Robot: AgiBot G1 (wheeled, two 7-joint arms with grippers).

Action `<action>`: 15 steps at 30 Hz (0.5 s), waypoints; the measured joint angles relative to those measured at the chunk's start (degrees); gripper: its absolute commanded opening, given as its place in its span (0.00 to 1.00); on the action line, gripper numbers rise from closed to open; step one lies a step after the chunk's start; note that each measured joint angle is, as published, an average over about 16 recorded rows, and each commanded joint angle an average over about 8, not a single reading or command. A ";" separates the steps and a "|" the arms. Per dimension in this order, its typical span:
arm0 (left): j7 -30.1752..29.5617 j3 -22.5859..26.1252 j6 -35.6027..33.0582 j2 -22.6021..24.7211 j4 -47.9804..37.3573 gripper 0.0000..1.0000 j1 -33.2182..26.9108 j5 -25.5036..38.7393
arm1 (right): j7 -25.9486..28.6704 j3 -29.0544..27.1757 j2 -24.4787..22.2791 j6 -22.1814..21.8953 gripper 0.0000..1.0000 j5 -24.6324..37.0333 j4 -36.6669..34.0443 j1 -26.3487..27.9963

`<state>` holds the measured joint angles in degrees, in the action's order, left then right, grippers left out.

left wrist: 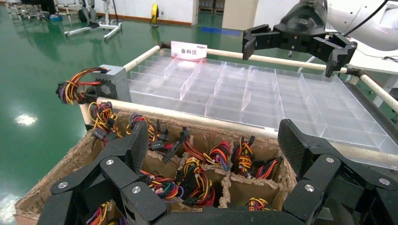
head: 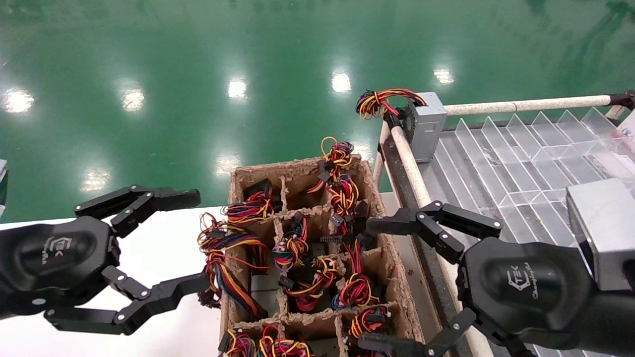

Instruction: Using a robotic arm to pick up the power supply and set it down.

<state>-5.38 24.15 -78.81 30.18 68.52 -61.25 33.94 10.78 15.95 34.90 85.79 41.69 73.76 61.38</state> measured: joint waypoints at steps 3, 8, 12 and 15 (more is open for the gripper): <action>0.00 0.00 0.00 0.00 0.00 1.00 0.00 0.00 | -0.03 0.02 0.05 -0.04 1.00 0.07 -0.08 0.07; 0.00 0.00 0.00 0.00 0.00 1.00 0.00 0.00 | -0.06 0.05 0.10 -0.09 1.00 0.16 -0.18 0.16; 0.00 0.00 0.00 0.00 0.00 1.00 0.00 0.00 | -0.08 0.07 0.13 -0.12 1.00 0.20 -0.23 0.20; 0.00 0.00 0.00 0.00 0.00 1.00 0.00 0.00 | -0.10 0.08 0.14 -0.14 1.00 0.22 -0.27 0.23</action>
<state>-5.38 24.15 -78.81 30.18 68.52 -61.25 33.94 10.68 16.02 35.04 85.65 41.92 73.49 61.60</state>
